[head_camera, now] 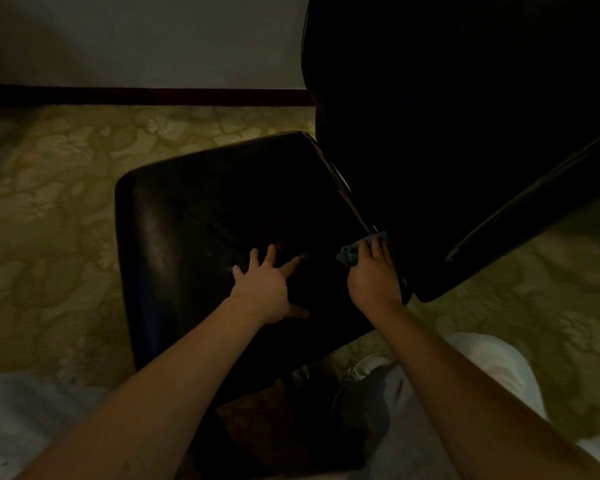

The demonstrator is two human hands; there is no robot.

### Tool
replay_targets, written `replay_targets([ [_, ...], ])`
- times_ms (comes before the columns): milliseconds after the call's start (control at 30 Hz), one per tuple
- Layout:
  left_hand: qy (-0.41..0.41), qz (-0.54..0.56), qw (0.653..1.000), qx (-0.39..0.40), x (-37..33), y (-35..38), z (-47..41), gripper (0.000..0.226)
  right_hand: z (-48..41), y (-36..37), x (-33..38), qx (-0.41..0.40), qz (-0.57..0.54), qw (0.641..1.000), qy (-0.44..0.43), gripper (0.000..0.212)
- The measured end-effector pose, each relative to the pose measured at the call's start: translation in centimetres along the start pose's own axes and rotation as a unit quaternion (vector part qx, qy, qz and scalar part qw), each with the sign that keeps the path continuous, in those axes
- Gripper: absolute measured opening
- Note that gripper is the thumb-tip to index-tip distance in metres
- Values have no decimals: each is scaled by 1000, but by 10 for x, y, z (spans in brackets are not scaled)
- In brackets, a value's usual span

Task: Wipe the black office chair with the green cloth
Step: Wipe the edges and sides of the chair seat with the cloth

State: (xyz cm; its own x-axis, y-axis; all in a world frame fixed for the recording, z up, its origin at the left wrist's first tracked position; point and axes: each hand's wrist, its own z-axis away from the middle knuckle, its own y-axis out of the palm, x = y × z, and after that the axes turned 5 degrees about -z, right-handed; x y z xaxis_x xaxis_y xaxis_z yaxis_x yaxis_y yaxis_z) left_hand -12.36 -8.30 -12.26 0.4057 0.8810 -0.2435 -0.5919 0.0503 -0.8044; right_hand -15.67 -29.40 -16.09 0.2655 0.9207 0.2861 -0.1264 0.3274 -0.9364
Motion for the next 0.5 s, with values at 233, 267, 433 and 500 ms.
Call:
replay_targets([
  [233, -17, -77, 996, -28, -13, -24, -8, 105, 12, -5, -12, 4, 37, 999, 32, 69],
  [267, -8, -81, 996, -39, -9, -29, -11, 105, 12, -4, -16, 9, 28, 999, 30, 68],
  [433, 10, -39, 999, 15, 6, -26, -28, 122, 3, -9, -19, 31, 9, 999, 10, 66],
  [500, 17, -36, 999, 26, 6, -26, -31, 120, -3, -11, -14, 33, 8, 999, 9, 67],
])
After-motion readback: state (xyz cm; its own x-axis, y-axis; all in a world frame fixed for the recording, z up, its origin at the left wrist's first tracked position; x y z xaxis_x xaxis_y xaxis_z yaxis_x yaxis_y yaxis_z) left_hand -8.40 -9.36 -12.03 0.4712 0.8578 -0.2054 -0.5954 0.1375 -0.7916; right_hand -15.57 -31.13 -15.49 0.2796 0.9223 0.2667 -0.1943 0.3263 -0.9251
